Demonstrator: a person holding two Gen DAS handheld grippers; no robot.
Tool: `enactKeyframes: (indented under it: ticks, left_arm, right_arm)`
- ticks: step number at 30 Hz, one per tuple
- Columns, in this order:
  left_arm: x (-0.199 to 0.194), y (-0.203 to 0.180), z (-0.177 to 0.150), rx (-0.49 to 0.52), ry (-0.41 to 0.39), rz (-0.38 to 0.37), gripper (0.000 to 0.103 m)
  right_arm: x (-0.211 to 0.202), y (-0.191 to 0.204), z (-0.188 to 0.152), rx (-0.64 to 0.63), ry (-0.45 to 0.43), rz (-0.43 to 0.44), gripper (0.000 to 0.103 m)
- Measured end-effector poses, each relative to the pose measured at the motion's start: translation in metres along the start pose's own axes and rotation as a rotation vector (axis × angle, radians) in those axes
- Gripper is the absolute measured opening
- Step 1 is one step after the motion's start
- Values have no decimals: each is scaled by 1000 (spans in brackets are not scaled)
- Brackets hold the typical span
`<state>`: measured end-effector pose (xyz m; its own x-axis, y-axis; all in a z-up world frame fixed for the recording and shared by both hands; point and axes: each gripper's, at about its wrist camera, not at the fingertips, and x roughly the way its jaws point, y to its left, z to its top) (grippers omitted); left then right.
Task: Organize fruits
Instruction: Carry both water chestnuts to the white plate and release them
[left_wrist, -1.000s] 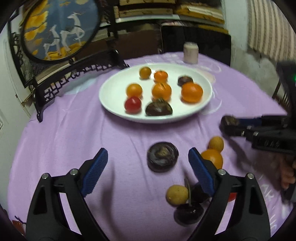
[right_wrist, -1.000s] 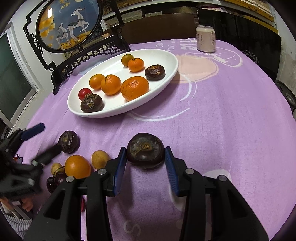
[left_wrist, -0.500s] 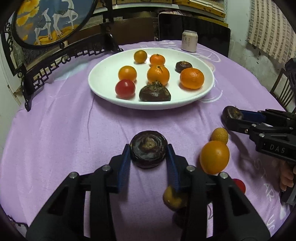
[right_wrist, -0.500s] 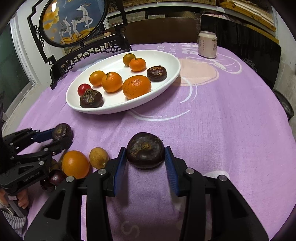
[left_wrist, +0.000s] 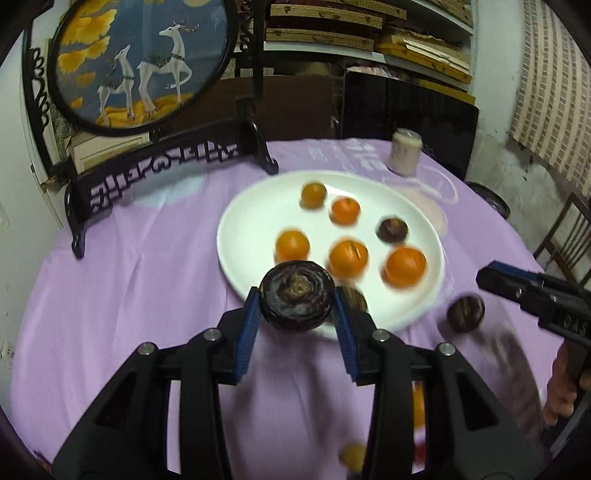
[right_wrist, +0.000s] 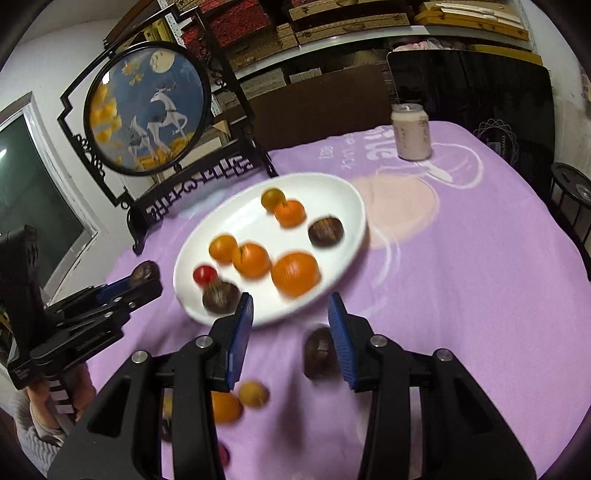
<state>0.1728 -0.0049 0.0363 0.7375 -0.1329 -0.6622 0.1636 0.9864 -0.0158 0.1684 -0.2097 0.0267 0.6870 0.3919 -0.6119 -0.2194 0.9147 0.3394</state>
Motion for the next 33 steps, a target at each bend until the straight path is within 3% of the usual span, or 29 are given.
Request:
enactKeyframes:
  ticks: [3,7,14,17,21,24,29,33]
  left_arm:
    - [22,10,15,-54,14,-15,40]
    - [37,20,10,-87,40,-53,40]
    - [32,19,3,-83,40,-61,40]
    - [24,12,1,-62,26,-53,40]
    - [14,10,-1,-55,10,-48,40]
    - [13,9,-3,-53,14,-49,40]
    - [13,9,-4,-43,18,-39,40]
    - [17,15,1,-50,15,-24,40]
  right_arm:
    - [16,10,7,-24,33,33,42]
    - [2,5,-8,-146,73,-49,42]
    - [-3,-30,-51,-151,146,-140,42]
    - [5,-24,-54,-145,150,-116,42]
    - [12,-12,-58,-204,119,-190,44]
    - [23,-24,-52,-130,156,-154,43]
    - [20,-26,-50,-113,144,-131,41]
    - [-1,-23,-30,-61,66,-68,41]
